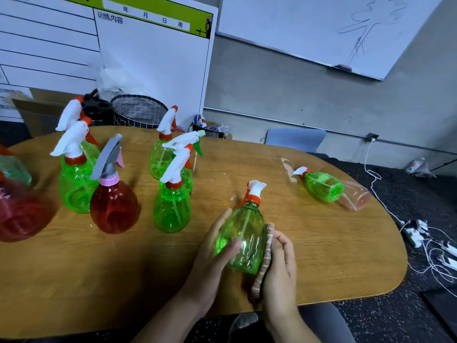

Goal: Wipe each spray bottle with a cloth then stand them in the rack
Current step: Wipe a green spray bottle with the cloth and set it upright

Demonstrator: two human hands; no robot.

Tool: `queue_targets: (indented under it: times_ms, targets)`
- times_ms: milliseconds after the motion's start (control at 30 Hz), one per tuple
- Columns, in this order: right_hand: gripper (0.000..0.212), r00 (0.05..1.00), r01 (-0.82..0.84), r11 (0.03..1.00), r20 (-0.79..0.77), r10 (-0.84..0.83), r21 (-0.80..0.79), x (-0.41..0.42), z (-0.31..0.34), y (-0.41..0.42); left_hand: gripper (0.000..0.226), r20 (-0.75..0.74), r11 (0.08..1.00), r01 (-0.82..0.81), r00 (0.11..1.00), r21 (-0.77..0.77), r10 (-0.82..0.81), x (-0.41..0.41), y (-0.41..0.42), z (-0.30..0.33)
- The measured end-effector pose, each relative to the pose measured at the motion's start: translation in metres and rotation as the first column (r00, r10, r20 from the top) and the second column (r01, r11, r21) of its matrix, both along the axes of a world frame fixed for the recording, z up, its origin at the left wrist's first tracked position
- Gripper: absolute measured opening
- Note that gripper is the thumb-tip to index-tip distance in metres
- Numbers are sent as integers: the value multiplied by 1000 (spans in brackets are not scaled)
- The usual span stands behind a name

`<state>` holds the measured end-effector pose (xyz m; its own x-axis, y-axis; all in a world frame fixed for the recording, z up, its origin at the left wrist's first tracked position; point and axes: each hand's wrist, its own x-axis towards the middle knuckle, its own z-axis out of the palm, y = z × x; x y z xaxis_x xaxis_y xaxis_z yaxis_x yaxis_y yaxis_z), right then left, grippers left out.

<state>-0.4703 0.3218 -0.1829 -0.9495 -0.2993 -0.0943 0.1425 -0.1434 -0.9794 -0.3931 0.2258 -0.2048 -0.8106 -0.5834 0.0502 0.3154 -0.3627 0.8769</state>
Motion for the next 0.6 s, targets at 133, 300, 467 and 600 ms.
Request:
queue_targets:
  times_ms: [133, 300, 467, 600]
  targets:
    - [17, 987, 19, 999, -160, -15, 26, -9, 11, 4, 72, -2, 1000, 28, 1000, -8, -28, -2, 0, -1]
    - [19, 943, -53, 991, -320, 89, 119, -7, 1, 7, 57, -11, 1000, 21, 1000, 5, -21, -3, 0, -6]
    - [29, 791, -61, 959, -573, 216, 277, -28, 21, 1, 53, -3, 997, -72, 997, 8, 72, -6, -1, -4]
    - [31, 584, 11, 903, -735, 344, 430, -51, 49, -11, 51, 24, 999, -37, 999, 3, 37, -6, 0, -6]
